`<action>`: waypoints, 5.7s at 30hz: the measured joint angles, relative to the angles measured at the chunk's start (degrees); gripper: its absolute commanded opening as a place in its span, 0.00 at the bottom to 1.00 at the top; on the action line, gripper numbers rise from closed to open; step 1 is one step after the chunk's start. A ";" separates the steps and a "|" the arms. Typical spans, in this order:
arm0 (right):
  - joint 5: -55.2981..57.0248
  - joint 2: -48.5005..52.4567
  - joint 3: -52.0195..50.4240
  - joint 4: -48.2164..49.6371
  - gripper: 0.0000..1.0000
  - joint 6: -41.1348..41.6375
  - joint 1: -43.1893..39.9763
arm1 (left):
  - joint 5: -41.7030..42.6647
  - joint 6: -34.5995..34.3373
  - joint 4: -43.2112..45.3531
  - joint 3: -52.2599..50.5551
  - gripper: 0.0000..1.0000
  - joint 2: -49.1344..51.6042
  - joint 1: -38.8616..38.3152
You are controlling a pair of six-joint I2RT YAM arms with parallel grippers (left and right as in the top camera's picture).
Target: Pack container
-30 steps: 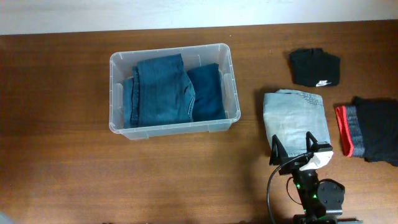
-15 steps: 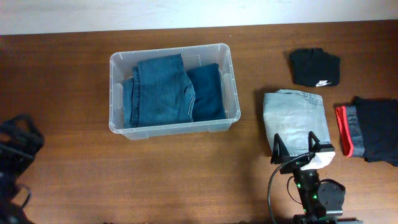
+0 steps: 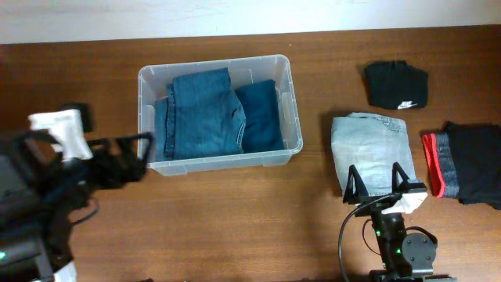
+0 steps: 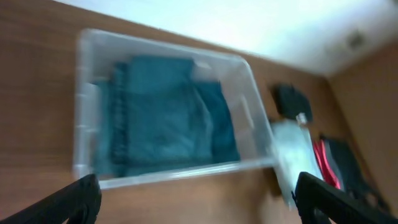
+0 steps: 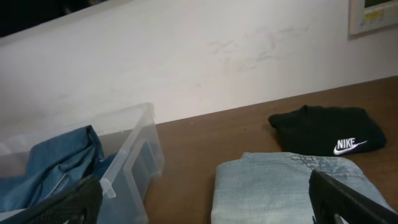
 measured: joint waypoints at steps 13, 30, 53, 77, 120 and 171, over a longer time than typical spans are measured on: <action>4.81 0.20 8.31 -11.28 0.99 0.48 -1.05 | -13.22 6.64 -14.64 0.00 0.99 -2.64 -14.91; 0.13 26.93 39.12 -33.57 0.98 -7.21 -11.19 | -25.88 7.02 -22.36 0.00 0.99 -32.06 -14.91; 5.16 35.76 46.12 -45.38 0.98 3.13 -11.26 | -32.89 7.02 -22.93 0.00 0.99 -36.94 -14.91; 11.41 39.39 46.23 -51.91 0.98 17.40 -19.96 | -45.62 7.02 -19.58 0.00 1.00 -36.94 -14.91; -21.86 87.62 46.31 -27.21 0.98 -12.48 -35.21 | -49.44 7.02 -33.70 -0.22 0.99 -36.94 -14.91; -42.58 95.38 46.97 -37.64 0.99 -18.40 -32.28 | -49.44 7.02 -33.73 -0.22 0.99 -36.94 -14.91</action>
